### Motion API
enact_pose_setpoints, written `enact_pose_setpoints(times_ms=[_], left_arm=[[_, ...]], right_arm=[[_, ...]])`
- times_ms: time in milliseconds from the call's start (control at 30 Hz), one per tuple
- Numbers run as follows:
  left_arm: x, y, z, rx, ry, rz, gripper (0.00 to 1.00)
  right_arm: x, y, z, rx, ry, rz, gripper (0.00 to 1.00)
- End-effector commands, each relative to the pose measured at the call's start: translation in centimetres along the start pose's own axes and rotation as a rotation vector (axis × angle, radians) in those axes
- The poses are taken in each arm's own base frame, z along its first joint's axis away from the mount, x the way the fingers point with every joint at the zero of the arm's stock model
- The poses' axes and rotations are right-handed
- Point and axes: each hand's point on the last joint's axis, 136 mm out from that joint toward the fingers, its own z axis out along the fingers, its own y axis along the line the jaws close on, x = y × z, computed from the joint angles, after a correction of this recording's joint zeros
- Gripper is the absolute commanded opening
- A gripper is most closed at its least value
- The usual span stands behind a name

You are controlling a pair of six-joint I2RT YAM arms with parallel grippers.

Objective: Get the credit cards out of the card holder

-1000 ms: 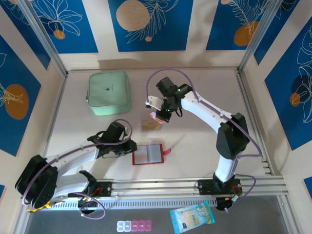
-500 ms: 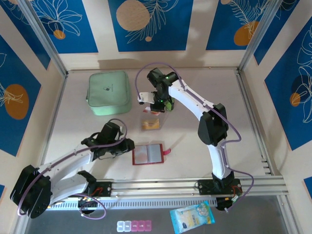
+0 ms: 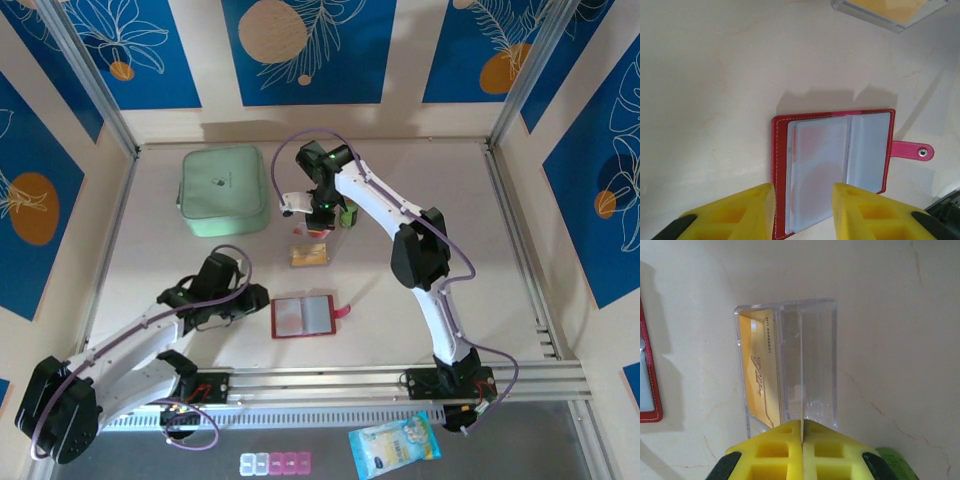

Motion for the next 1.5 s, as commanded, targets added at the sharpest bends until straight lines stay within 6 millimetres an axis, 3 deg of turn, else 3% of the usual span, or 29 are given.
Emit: enact_pose_setpoints(times_ms=[0,233,400,567,800,1100,1467], left_arm=[[0.1,1.4,-0.4,-0.04,-0.023,-0.022,0.36],[-0.3,1.6,-0.9,-0.032,-0.059,-0.031,0.39],[-0.4,1.6,-1.0,-0.037,-0.06,-0.026,0.39],[-0.4,1.7,-0.9,-0.037,-0.06,-0.029,0.4],[-0.4,1.7,-0.7,-0.034,-0.048,-0.033,0.4],[-0.3,1.6,-0.6,-0.024,-0.042,-0.038,0.41],[-0.3,1.2,-0.2,-0.003,-0.03,-0.041,0.41]], right_arm=[[0.2,0.4,0.4,-0.043,0.0,-0.004,0.0],[0.3,-0.6,1.6,-0.023,0.009,0.015,0.16],[0.3,-4.0,0.2,0.139,0.004,0.049,0.23],[-0.2,-5.4,-1.1,0.217,-0.031,0.057,0.24],[-0.1,-5.8,-0.4,0.228,-0.036,0.091,0.24],[0.1,-4.2,1.9,0.188,-0.006,0.083,0.25],[-1.0,-4.7,-0.6,0.258,-0.076,0.105,0.27]])
